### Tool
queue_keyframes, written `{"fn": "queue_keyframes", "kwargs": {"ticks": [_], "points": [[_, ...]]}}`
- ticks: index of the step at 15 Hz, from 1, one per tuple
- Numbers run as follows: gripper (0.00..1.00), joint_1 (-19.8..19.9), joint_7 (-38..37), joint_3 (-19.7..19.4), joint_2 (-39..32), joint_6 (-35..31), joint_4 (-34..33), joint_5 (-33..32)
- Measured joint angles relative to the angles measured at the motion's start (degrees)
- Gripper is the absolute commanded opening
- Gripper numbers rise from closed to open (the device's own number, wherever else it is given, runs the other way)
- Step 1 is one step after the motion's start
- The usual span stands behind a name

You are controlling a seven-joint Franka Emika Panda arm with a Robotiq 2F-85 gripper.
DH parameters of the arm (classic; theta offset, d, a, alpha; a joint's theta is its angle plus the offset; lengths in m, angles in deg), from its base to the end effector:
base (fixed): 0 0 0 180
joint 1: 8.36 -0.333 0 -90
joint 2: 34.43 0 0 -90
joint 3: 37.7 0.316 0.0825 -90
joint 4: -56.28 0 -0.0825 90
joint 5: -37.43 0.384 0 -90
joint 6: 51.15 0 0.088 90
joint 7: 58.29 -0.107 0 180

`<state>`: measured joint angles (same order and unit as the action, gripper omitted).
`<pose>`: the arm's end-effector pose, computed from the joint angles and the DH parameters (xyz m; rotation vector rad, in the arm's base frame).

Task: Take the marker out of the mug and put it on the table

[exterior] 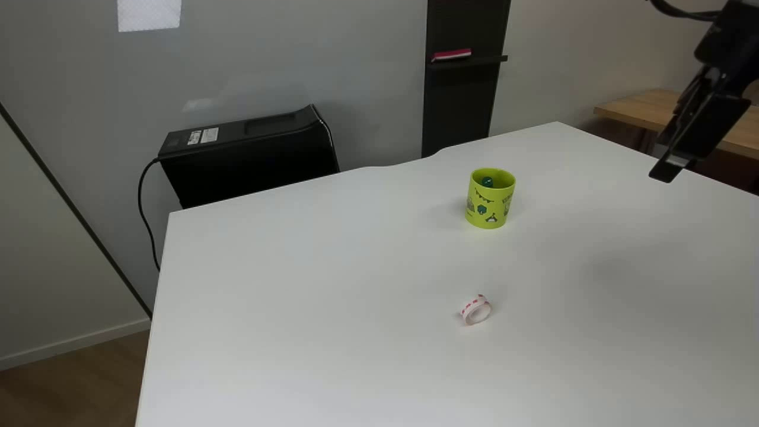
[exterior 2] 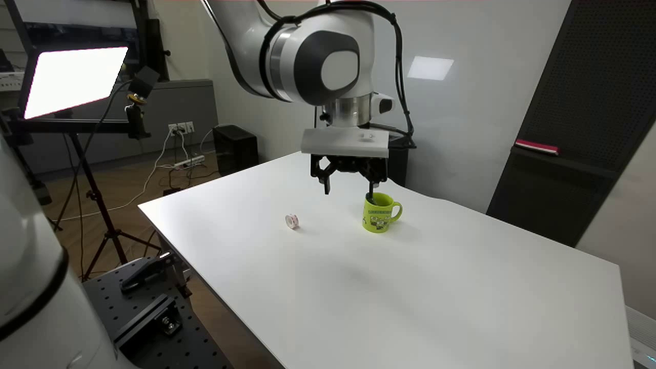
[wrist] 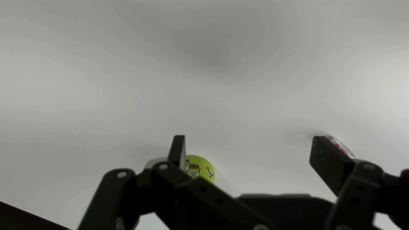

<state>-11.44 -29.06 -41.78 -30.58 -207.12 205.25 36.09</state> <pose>0.4549 -0.0068 0.2974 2.9727 0.7795 0.2789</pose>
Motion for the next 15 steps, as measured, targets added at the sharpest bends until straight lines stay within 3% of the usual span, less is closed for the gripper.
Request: {"fn": "queue_keyframes", "kwargs": {"ticks": [7,15], "points": [[1.0,2.7,-3.8,0.0,-1.7,-5.5,-5.0,-5.8],[1.0,3.6,-8.5,0.0,-11.8,-7.7,-18.0,-9.8]]}}
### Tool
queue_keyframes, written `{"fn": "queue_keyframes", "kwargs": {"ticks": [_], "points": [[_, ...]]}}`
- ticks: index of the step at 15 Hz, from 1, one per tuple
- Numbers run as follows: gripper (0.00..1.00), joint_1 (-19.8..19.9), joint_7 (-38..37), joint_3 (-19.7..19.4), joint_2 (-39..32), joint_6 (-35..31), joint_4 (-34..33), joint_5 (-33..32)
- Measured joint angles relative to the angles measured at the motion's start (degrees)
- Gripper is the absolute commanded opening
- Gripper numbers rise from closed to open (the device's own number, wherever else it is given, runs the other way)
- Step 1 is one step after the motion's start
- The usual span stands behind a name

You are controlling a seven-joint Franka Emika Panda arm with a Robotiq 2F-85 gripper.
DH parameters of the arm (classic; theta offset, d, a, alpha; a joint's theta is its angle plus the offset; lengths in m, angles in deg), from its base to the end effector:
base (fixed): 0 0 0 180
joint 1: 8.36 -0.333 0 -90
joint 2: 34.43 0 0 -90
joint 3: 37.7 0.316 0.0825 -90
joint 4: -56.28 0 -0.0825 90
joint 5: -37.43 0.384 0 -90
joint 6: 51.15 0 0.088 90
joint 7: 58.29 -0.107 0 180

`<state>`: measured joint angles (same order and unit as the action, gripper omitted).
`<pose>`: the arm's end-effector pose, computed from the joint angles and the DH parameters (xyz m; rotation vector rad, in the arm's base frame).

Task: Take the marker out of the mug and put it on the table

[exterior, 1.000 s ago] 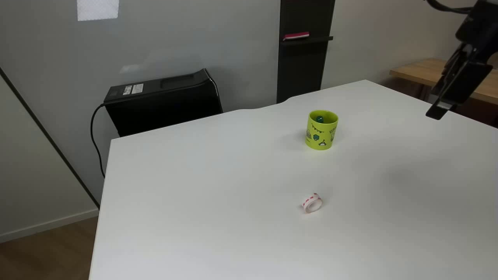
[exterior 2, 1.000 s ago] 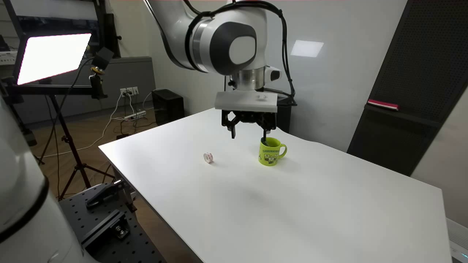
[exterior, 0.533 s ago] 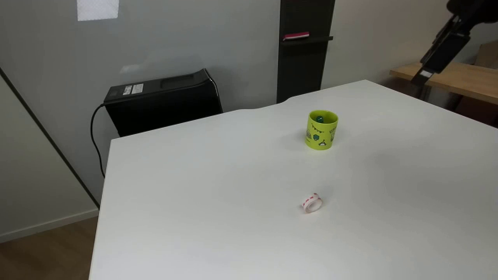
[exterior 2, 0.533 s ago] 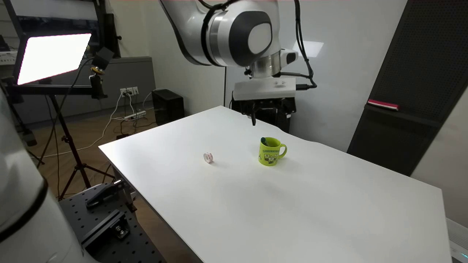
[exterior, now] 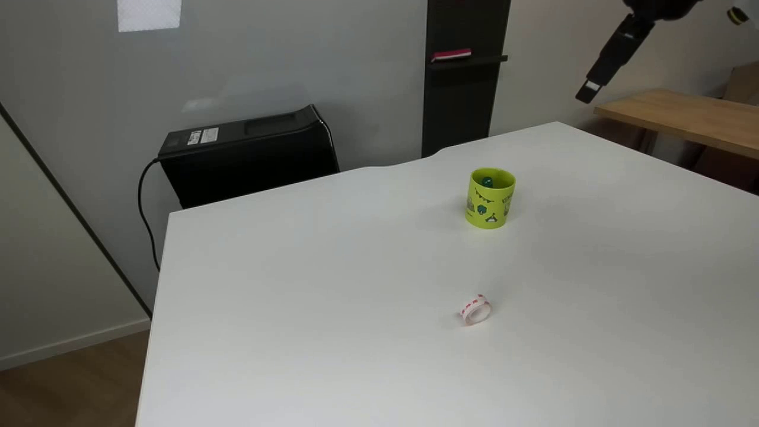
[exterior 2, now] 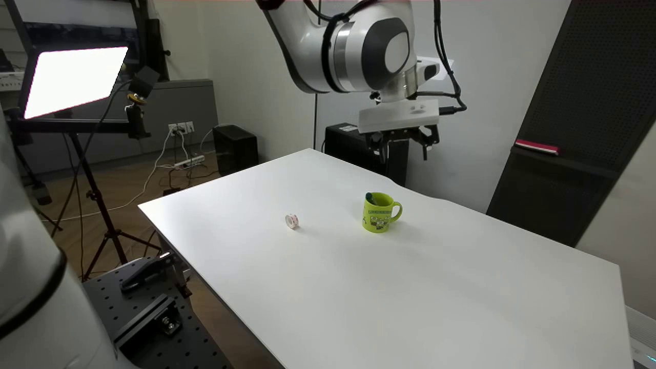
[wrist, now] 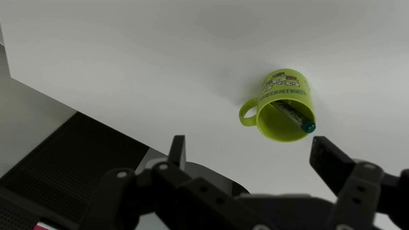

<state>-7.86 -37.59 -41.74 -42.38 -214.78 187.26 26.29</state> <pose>0.5629 -0.0337 0.3382 2.8144 0.6583 0.5814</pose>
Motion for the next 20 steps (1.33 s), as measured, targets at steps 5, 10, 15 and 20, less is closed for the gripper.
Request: {"fn": "queue_keyframes", "kwargs": {"ticks": [5,10,15,20], "points": [[1.0,-0.9,-2.8,0.2,-6.9,0.2,-8.1,-1.7],[1.0,-2.9,-4.8,0.4,-12.3,1.1,-13.7,-2.6],[1.0,-5.1,-6.2,0.5,-16.1,2.1,-17.2,-3.3],[1.0,-6.9,-7.5,0.5,-18.6,2.3,-18.7,-3.7]]}}
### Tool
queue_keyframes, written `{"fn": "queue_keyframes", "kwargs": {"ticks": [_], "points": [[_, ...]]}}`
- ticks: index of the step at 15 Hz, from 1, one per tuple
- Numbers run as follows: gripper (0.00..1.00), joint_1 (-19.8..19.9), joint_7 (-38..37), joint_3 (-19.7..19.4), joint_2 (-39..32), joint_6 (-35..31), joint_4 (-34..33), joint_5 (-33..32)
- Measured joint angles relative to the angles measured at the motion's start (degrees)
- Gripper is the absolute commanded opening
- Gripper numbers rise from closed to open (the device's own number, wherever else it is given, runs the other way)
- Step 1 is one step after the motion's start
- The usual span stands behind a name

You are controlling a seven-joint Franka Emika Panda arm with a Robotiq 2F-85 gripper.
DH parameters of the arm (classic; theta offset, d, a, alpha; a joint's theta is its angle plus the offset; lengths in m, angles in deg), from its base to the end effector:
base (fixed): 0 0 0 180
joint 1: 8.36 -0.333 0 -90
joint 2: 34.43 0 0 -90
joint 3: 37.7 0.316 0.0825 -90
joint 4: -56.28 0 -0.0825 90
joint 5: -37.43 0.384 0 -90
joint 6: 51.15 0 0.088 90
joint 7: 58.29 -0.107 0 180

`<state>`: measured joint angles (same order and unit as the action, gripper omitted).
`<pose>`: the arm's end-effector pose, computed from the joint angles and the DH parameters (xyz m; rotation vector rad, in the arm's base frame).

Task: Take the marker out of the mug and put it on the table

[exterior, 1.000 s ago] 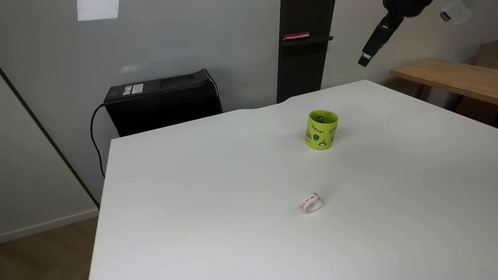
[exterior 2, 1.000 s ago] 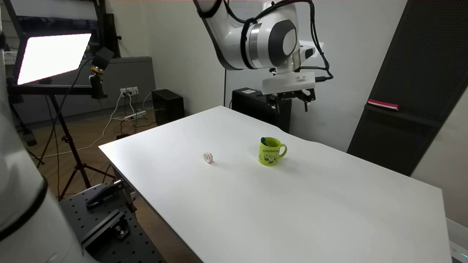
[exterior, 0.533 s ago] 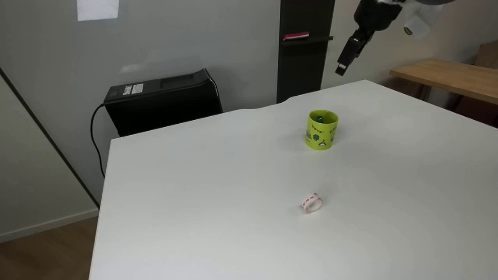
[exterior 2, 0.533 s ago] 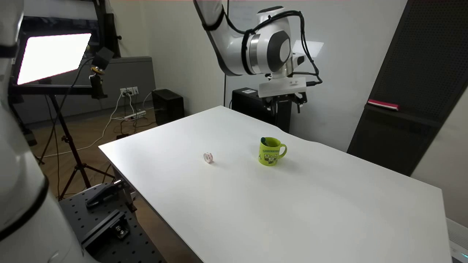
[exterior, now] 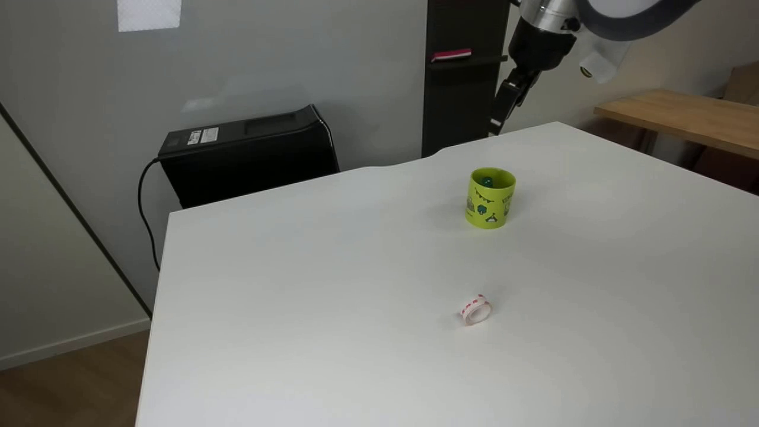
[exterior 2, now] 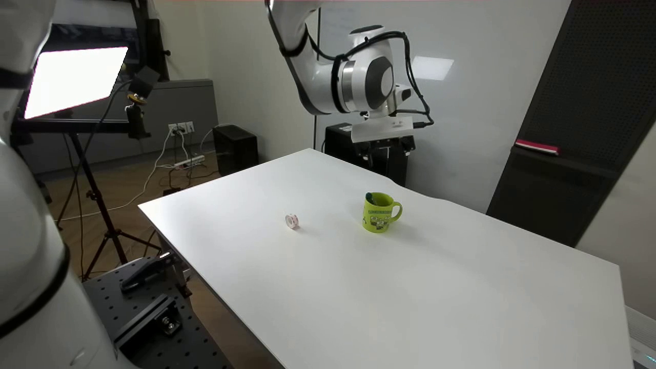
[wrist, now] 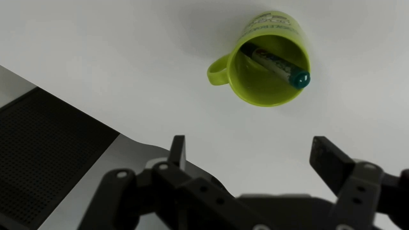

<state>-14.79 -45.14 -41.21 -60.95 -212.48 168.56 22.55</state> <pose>0.6493 0.0484 0.2783 2.8031 0.7490 0.5490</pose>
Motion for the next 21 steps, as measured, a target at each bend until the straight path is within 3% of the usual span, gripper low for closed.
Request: {"fn": "queue_keyframes", "kwargs": {"ticks": [21], "points": [[1.0,-1.1,-1.2,0.0,-8.2,0.0,-3.7,0.0]]}}
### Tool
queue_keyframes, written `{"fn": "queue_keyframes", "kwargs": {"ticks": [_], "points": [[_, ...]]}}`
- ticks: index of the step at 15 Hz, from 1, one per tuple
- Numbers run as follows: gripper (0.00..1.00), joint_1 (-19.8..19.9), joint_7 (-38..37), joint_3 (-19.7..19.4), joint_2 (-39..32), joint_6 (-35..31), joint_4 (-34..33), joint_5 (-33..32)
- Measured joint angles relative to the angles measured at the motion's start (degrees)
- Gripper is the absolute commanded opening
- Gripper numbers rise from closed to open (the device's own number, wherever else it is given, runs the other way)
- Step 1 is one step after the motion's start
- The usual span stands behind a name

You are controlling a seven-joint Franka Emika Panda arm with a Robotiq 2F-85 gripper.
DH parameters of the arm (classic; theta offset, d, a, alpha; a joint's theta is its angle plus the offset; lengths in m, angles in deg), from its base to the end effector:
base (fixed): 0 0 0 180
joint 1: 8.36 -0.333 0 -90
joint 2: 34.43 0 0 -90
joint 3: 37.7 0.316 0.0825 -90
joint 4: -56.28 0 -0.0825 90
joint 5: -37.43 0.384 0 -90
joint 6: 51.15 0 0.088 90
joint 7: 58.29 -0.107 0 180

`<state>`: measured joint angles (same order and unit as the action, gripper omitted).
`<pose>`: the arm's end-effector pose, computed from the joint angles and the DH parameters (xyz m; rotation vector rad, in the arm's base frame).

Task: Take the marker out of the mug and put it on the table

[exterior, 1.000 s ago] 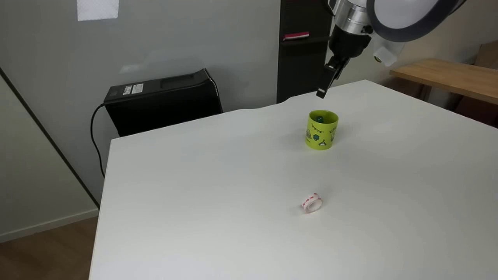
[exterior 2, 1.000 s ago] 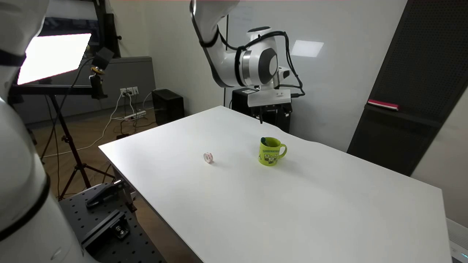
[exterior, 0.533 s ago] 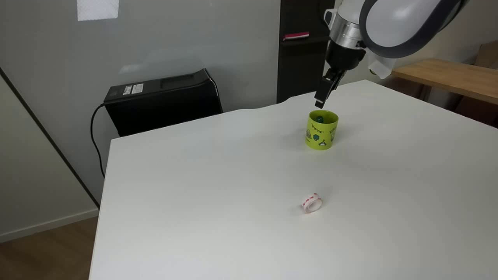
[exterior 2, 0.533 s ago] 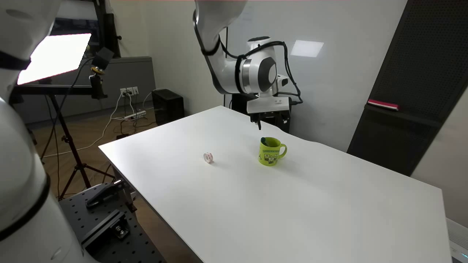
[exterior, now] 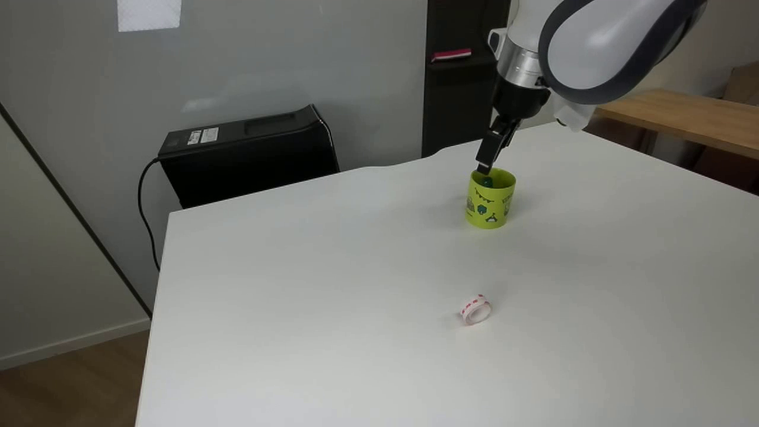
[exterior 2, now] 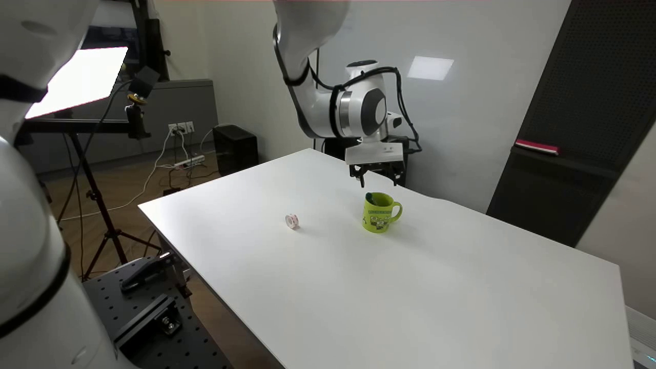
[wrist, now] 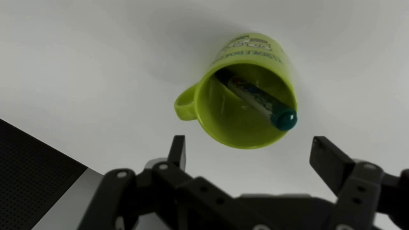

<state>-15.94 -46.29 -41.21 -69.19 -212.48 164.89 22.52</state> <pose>0.6558 0.0623 0.2112 2.8319 0.7696 0.4407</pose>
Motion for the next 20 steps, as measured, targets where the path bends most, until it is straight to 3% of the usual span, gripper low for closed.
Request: {"fn": "queue_keyframes", "kwargs": {"ticks": [16,18,20], "points": [[1.0,-0.1,-0.3,0.0,-2.8,0.8,-2.2,0.1],[0.74,-0.1,-0.3,0.0,-2.9,1.2,-2.5,0.1],[0.58,-0.1,-0.4,0.0,-3.0,1.5,-2.7,0.1]]}}
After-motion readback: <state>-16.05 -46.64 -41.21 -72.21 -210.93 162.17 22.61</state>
